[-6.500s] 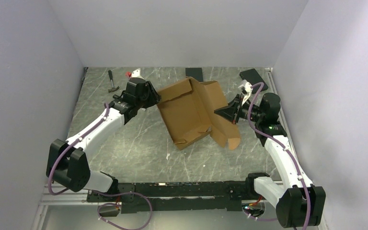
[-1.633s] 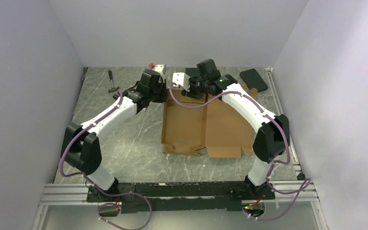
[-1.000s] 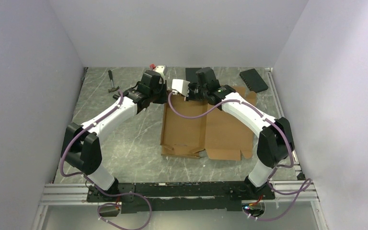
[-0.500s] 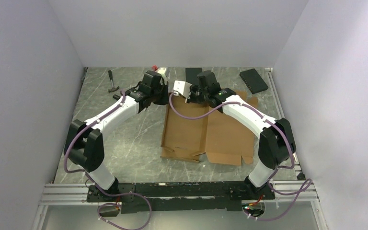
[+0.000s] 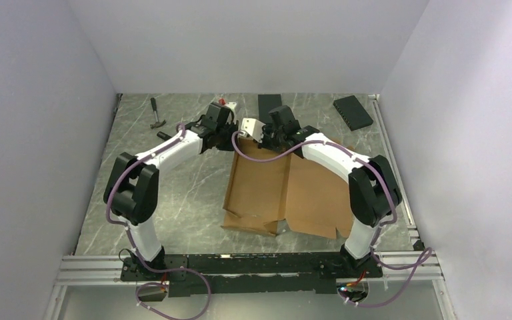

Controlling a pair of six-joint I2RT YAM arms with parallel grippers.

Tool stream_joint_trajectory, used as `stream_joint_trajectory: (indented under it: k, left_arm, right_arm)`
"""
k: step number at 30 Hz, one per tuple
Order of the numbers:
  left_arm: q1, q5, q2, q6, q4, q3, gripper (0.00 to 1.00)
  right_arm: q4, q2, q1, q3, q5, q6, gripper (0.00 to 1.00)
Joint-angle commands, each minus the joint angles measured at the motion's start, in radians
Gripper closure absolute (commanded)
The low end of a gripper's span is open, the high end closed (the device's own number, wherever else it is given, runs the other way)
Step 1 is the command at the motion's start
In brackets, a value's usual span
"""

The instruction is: Fold the paper box

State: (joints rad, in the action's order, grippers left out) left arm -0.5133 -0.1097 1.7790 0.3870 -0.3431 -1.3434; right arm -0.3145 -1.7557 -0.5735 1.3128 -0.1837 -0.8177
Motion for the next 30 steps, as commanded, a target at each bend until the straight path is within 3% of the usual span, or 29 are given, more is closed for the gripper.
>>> stream_joint_trajectory:
  k: [1,10,15,17,22,30]
  left_arm:
    - [-0.002,-0.087,0.002,0.03,0.062,-0.064,1.0]
    - [0.009,-0.083,0.01,0.035,0.037,-0.072,0.97]
    - [0.012,-0.086,0.017,0.038,0.025,-0.081,0.96]
    - [0.013,-0.088,0.019,0.04,0.024,-0.082,0.97]
    - [0.018,-0.111,0.016,0.059,0.043,-0.079,1.0]
    - [0.022,-0.21,0.045,0.104,0.081,-0.086,0.99]
  right_arm:
    - [0.07,-0.026,-0.001,-0.006,0.004,0.041,0.9]
    - [0.071,-0.053,0.005,-0.003,0.001,0.06,0.7]
    - [0.073,-0.067,0.006,0.005,0.006,0.07,0.69]
    - [0.08,-0.074,0.005,0.0,0.012,0.069,0.72]
    - [0.17,-0.088,0.005,-0.049,0.058,0.08,1.0]
    - [0.208,-0.12,0.001,-0.083,0.083,0.092,1.0]
